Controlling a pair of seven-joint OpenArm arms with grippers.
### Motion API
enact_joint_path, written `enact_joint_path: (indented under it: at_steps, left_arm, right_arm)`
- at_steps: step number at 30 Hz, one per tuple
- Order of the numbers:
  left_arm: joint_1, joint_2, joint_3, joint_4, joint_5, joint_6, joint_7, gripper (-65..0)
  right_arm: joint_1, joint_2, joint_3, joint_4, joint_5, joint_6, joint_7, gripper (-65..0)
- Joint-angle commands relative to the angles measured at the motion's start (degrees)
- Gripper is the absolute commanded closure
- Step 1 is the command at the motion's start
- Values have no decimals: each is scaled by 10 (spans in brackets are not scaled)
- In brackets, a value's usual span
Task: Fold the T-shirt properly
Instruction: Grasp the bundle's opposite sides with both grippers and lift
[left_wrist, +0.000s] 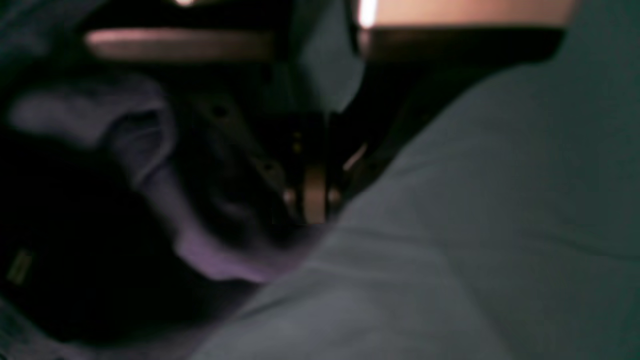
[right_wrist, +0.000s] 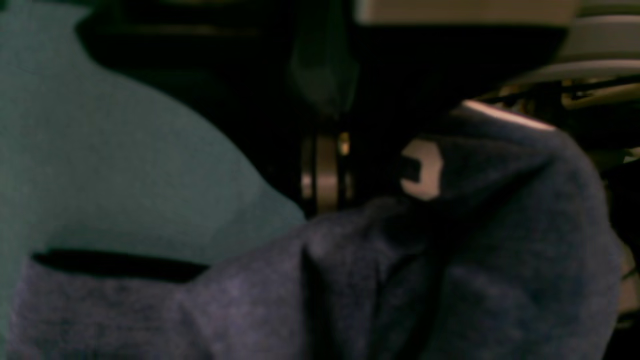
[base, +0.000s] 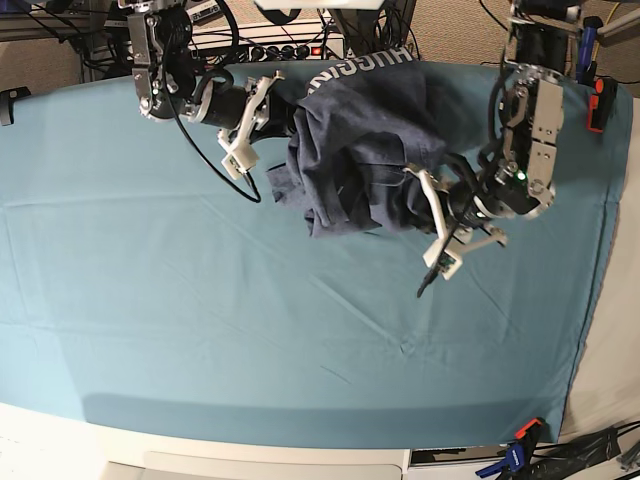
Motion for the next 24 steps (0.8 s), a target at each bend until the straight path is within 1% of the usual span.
enact_joint_path:
  at_steps: [1,4,7,8,10,13,14,15,17,18,21,24]
  left_arm:
    - [-16,-16,-3,9,1,0,-8,0]
    - [-24,-51,-3,10,-1,5,1,-3]
    - [-26,-81,-3,12,-3,4,9,-77]
    - [-26,-90,-3,13,-8,4,12,-92]
    - [-26,-104,-3,13,-26,5,15,-100]
    - [-26,-112,-3,13,-28,4,20,-100]
    - [-26,-112,-3,13,-28,4,22,-100]
    - [-24,-112,-3,13,-28,4,22,-100]
    - [-23,-112,-3,14,-31,4,22,-100]
    - [-23,-112,-3,14,-32,4,22,-100]
    - [-23,-112,-3,14,-32,4,21,-100]
    - [-22,-111,-3,14,-32,4,22,-100]
  right_arm:
    - [6,5,-1,-2,-66,-23,-54,0]
    - [30,5,12,31,-68,-23,-77,0]
    - [52,5,54,87,-68,-23,-77,-5]
    - [60,5,71,107,-68,-23,-77,-25]
    - [73,5,106,144,-68,-23,-77,-56]
    - [75,4,144,185,-53,-23,-80,-81]
    - [72,2,151,193,-39,-23,-88,-117]
    - [66,-3,154,197,-28,-23,-93,-184]
    - [48,-18,150,199,-15,-23,-96,-349]
    - [38,-28,144,199,-13,-23,-95,-392]
    - [15,-63,119,199,8,-23,-96,-400]
    - [10,-87,83,199,27,-23,-96,-400]
